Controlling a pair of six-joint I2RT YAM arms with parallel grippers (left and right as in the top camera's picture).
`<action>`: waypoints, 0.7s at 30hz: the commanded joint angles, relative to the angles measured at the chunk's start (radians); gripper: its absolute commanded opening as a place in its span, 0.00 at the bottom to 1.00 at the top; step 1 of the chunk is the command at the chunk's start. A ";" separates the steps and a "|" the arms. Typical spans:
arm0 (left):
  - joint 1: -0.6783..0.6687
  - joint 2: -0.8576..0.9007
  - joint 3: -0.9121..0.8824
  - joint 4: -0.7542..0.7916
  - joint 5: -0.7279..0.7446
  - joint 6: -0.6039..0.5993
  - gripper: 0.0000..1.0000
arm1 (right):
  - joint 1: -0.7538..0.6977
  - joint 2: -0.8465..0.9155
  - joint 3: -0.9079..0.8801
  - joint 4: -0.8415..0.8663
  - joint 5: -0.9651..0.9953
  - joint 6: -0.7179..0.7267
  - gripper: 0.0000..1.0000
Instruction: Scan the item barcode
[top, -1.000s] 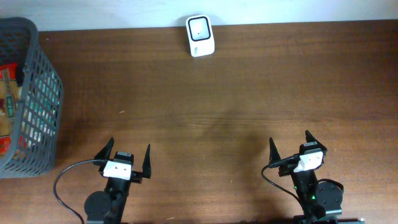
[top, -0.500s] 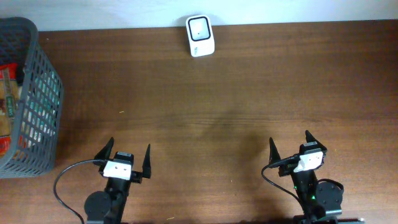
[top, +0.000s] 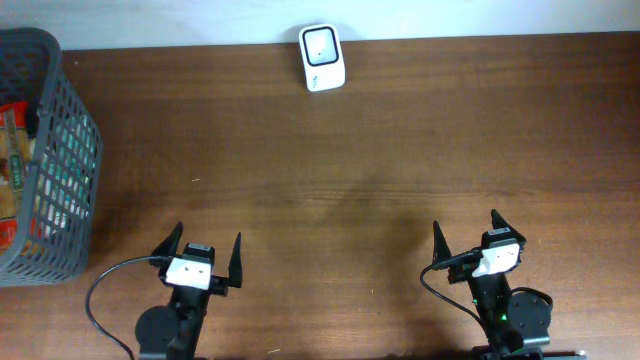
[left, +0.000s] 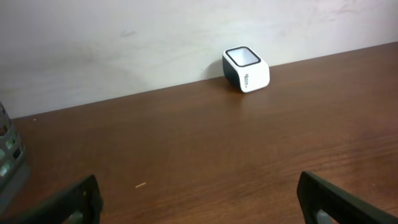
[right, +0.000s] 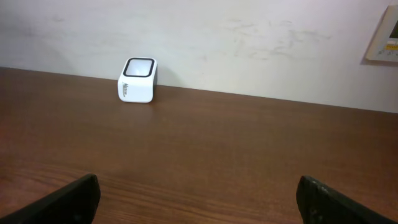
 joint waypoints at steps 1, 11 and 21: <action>0.005 -0.001 0.014 -0.031 0.000 -0.002 0.99 | -0.005 -0.006 -0.007 -0.003 -0.002 0.008 0.99; 0.005 -0.001 0.014 -0.031 0.000 -0.002 0.99 | -0.005 -0.006 -0.007 -0.003 -0.002 0.008 0.99; 0.005 -0.001 0.073 -0.053 0.000 -0.040 0.99 | -0.005 -0.006 -0.007 -0.003 -0.002 0.008 0.99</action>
